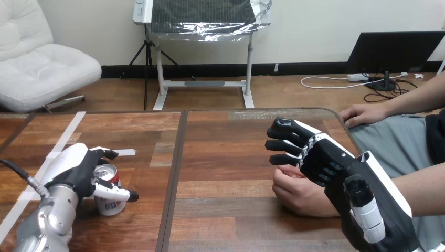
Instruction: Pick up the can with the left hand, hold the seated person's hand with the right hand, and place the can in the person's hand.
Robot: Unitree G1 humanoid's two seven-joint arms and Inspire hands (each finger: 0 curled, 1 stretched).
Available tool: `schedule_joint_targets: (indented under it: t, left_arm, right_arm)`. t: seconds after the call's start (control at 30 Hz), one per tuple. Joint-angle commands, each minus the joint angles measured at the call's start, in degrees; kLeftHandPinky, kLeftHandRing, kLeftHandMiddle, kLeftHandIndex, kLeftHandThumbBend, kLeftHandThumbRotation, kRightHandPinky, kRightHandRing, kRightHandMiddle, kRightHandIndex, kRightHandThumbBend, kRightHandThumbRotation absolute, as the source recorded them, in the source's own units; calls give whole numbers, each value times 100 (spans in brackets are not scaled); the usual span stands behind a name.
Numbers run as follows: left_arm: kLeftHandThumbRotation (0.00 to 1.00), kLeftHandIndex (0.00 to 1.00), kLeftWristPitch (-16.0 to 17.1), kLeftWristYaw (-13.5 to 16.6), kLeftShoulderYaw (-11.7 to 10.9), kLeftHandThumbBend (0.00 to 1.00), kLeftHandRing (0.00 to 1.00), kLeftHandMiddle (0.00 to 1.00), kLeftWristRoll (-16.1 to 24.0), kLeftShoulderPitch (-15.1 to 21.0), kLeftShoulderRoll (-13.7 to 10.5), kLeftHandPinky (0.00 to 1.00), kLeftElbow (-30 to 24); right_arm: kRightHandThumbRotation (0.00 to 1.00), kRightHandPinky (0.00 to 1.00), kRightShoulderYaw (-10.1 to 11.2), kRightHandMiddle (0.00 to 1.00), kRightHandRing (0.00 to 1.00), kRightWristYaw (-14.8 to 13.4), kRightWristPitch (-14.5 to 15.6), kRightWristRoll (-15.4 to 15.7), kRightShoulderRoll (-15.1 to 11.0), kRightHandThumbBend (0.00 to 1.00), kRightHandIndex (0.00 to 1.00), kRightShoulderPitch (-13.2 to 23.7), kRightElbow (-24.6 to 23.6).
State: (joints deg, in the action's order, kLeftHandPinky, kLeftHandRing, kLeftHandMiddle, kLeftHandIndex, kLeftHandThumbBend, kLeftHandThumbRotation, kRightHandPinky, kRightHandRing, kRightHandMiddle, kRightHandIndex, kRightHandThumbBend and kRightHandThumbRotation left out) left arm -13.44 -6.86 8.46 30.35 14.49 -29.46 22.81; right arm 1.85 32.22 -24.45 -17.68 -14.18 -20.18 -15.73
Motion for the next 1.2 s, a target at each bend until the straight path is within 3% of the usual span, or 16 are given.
schedule_joint_targets:
  t: [0.0,0.7,1.17]
  left_arm:
    - [18,80,56,55,76,82,68,76,135,406,-151,48,2]
    - [12,75,-43,-69,318,79,73,78,448,450,-236,56,-36]
    - [15,75,-135,-160,436,80,75,78,652,507,-285,62,-55]
  right_arm:
    - [97,78,61,86,83,-48,-111,-25,-56,83,86,276,-241]
    - [97,78,72,86,83,-41,-158,-22,-47,82,86,273,-226]
    - [97,78,60,86,83,-57,-122,-19,-48,83,86,268,-250]
